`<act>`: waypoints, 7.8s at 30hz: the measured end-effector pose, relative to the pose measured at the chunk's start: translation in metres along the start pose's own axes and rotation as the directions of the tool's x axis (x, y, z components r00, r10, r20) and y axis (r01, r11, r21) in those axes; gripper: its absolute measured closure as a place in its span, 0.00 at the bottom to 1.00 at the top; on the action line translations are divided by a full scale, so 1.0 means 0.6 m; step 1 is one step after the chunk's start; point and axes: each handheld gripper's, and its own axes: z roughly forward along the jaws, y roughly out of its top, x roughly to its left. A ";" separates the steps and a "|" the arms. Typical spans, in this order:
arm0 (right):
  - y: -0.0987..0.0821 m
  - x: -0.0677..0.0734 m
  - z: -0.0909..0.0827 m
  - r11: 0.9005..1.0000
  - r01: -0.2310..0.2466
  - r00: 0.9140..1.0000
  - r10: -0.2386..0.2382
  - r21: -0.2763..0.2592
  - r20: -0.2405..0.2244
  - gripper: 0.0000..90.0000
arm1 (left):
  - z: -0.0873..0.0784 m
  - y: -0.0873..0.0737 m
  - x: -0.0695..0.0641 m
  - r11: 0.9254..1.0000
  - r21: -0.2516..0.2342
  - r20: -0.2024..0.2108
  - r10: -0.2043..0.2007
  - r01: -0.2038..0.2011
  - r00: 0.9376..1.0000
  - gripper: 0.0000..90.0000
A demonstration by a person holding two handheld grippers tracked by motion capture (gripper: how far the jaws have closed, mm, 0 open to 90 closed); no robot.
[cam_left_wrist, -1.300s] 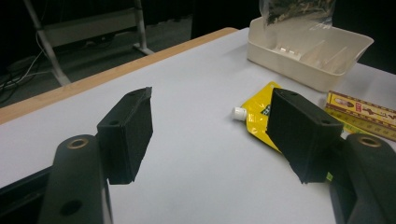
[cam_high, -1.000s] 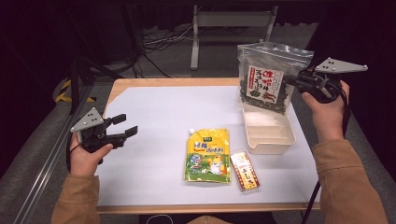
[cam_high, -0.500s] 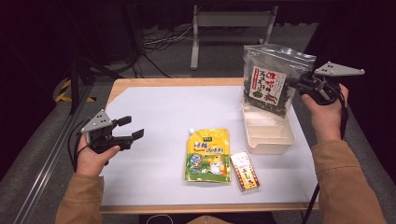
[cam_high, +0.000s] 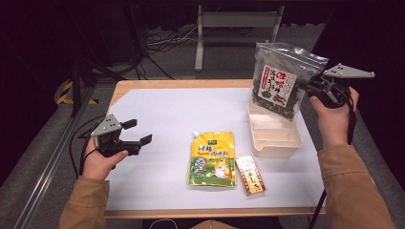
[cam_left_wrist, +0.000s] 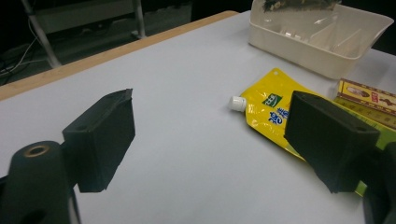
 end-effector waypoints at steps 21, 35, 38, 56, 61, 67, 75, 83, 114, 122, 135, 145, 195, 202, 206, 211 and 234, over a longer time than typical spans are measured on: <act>-0.042 0.005 0.034 0.997 -0.058 0.998 0.058 0.054 -0.004 0.91 | 0.020 -0.002 -0.007 0.999 0.040 0.036 0.016 -0.018 0.999 0.13; -0.071 -0.015 0.025 0.988 -0.132 0.991 0.133 0.075 -0.001 0.84 | 0.038 -0.002 -0.012 0.997 0.069 0.058 0.022 -0.026 0.998 0.12; -0.072 -0.017 0.020 0.987 -0.145 0.989 0.145 0.074 0.003 0.76 | 0.044 -0.001 -0.012 0.998 0.067 0.060 0.016 -0.020 0.998 0.10; -0.082 0.001 -0.031 0.986 -0.153 0.988 0.154 0.067 -0.002 0.42 | 0.065 0.008 -0.024 0.997 0.076 0.112 -0.007 -0.001 0.994 0.02; -0.085 0.012 -0.047 0.990 -0.129 0.992 0.129 0.058 -0.009 0.43 | 0.070 0.012 -0.026 0.996 0.090 0.108 -0.014 0.005 0.994 0.03; -0.082 0.036 -0.058 0.995 -0.090 0.995 0.093 0.046 -0.046 0.44 | 0.080 0.014 -0.034 0.995 0.097 0.101 -0.024 0.014 0.995 0.09; -0.075 0.072 -0.067 0.998 -0.048 0.992 0.051 0.032 -0.112 0.47 | 0.113 0.019 -0.045 0.993 0.113 0.152 -0.033 0.016 0.988 0.18; -0.073 0.110 -0.072 1.000 0.002 0.985 0.002 0.021 -0.172 0.48 | 0.149 0.020 -0.059 0.984 0.175 0.180 -0.076 0.044 0.981 0.27; -0.096 0.171 -0.047 0.996 0.074 0.957 -0.056 0.054 -0.286 0.49 | 0.238 -0.016 -0.098 0.933 0.339 0.170 -0.190 0.123 0.967 0.29; -0.098 0.188 -0.035 0.993 0.099 0.946 -0.073 0.069 -0.315 0.49 | 0.256 -0.024 -0.109 0.924 0.369 0.171 -0.177 0.104 0.969 0.29; -0.102 0.195 -0.035 0.992 0.112 0.940 -0.086 0.060 -0.330 0.48 | 0.285 -0.033 -0.115 0.928 0.367 0.158 -0.135 0.069 0.978 0.25; -0.112 0.191 -0.036 0.993 0.103 0.942 -0.077 0.064 -0.327 0.47 | 0.290 -0.034 -0.126 0.932 0.364 0.125 -0.063 0.013 0.990 0.28; -0.111 0.198 -0.038 0.990 0.120 0.929 -0.087 0.068 -0.361 0.58 | 0.214 0.028 -0.157 0.992 0.128 0.197 -0.027 0.001 0.980 0.96; -0.105 0.205 -0.040 0.990 0.123 0.920 -0.090 0.064 -0.381 0.59 | 0.182 0.049 -0.162 0.997 0.080 0.232 -0.010 -0.008 0.973 0.97; -0.104 0.209 -0.039 0.991 0.122 0.915 -0.090 0.058 -0.393 0.60 | 0.176 0.051 -0.164 0.997 0.071 0.244 -0.015 -0.002 0.970 0.97; -0.102 0.214 -0.040 0.990 0.130 0.905 -0.098 0.051 -0.413 0.62 | 0.163 0.060 -0.166 0.999 0.039 0.267 -0.002 -0.009 0.964 0.97; -0.109 0.255 -0.014 0.985 0.153 0.868 -0.093 0.085 -0.488 0.53 | 0.110 0.090 -0.180 0.989 -0.142 0.304 0.083 -0.041 0.949 0.98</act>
